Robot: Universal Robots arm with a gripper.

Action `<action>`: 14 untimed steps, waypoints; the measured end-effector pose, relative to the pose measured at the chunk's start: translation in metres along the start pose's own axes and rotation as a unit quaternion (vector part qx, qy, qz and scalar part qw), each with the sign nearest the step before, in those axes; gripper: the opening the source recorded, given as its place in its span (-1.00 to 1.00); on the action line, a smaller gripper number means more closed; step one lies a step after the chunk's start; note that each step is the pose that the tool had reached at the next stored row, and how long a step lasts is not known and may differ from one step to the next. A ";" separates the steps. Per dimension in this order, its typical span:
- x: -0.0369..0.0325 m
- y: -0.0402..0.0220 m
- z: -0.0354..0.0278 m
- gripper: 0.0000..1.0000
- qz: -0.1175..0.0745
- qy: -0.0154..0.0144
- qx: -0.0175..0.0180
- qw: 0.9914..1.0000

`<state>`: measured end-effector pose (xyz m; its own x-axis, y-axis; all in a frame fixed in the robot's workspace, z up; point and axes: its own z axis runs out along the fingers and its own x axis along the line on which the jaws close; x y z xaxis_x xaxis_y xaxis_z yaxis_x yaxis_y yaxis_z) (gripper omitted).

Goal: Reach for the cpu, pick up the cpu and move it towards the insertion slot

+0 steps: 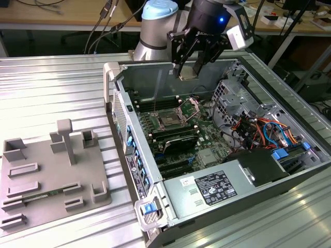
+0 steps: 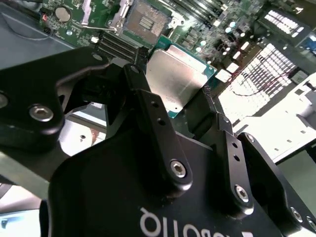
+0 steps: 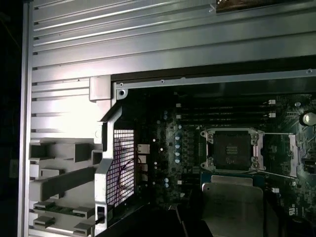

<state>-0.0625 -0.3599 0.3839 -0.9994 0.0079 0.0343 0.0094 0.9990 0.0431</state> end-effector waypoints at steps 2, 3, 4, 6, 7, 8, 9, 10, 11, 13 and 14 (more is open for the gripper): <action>-0.0047 0.0053 0.0020 0.09 0.000 0.000 0.000 1.000; -0.0073 0.0091 0.0039 0.09 0.000 0.001 0.000 1.000; -0.0093 0.0131 0.0067 0.09 0.001 0.002 0.000 1.000; -0.0107 0.0183 0.0092 0.09 0.001 0.002 0.000 1.000; -0.0117 0.0238 0.0104 0.09 0.001 0.002 0.000 1.000; -0.0124 0.0269 0.0113 0.09 0.001 0.002 0.000 1.000; -0.0131 0.0298 0.0123 0.09 0.001 0.002 0.000 1.000; -0.0133 0.0308 0.0127 0.09 0.001 0.002 0.000 1.000; -0.0134 0.0310 0.0129 0.09 0.001 0.002 0.000 1.000; -0.0134 0.0310 0.0129 0.09 0.001 0.002 0.000 1.000; -0.0133 0.0310 0.0129 0.09 0.001 0.002 0.000 1.000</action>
<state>-0.0493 -0.3285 0.3719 -0.9992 0.0093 0.0387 0.0110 0.9990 0.0431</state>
